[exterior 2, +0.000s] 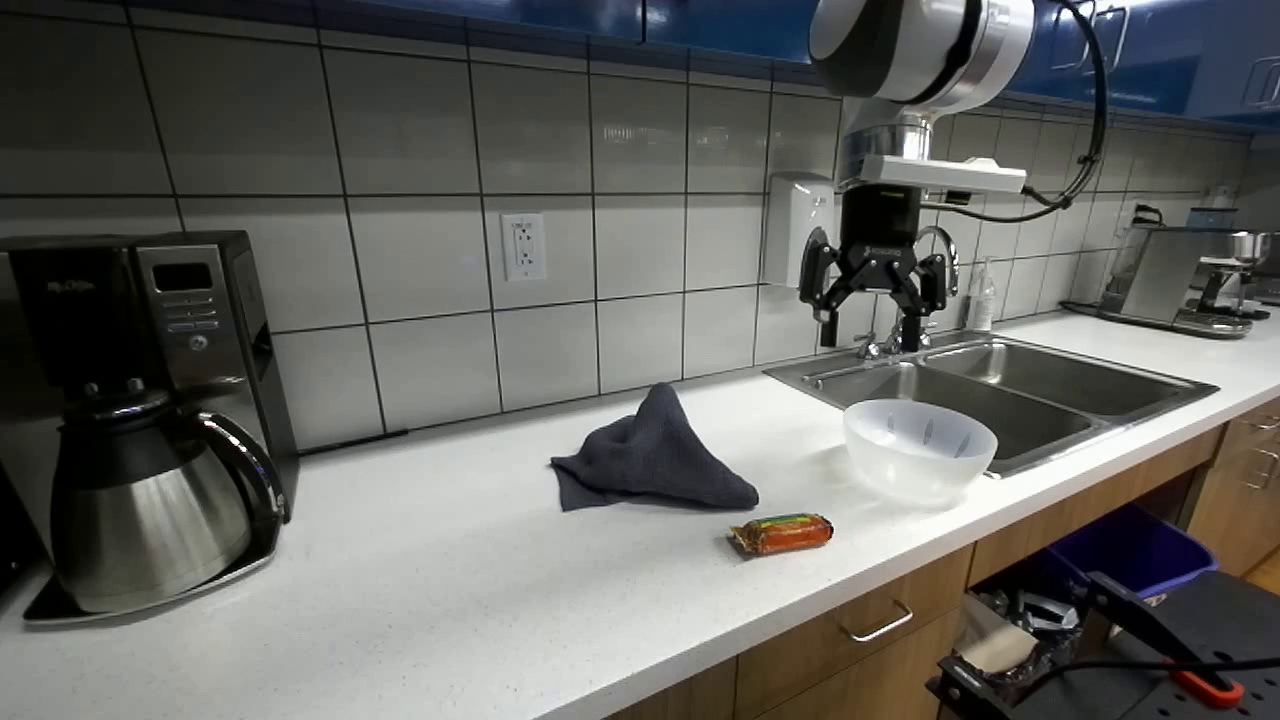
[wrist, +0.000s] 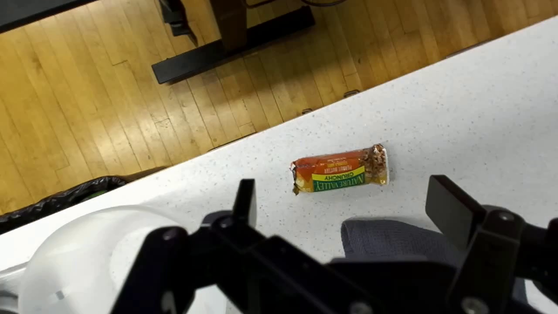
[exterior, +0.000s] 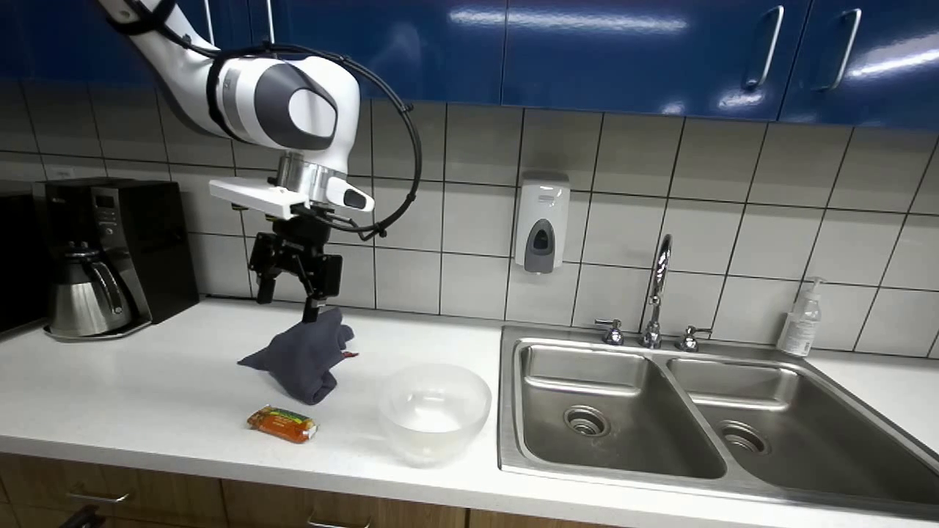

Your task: Put the orange packet in the bowl.

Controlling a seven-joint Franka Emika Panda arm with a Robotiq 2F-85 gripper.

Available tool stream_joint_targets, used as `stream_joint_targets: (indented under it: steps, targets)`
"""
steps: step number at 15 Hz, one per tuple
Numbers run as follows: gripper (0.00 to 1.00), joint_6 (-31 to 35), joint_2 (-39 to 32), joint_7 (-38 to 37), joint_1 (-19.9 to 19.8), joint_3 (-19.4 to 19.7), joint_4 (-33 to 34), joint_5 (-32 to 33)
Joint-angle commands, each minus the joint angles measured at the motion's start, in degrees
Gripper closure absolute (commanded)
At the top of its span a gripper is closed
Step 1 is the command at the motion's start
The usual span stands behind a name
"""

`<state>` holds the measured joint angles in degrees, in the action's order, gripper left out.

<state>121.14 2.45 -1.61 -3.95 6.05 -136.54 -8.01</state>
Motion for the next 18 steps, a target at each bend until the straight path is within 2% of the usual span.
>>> stream_joint_targets:
  steps: [1,8,18]
  targets:
    - [0.0,3.56,-2.25,-6.01,1.06,-1.94,0.22,-3.77]
    - [0.0,11.01,-4.22,-18.37,3.21,-3.76,-2.21,-0.02]
    - [0.0,22.22,-5.62,-25.94,3.57,-3.44,-9.23,0.98]
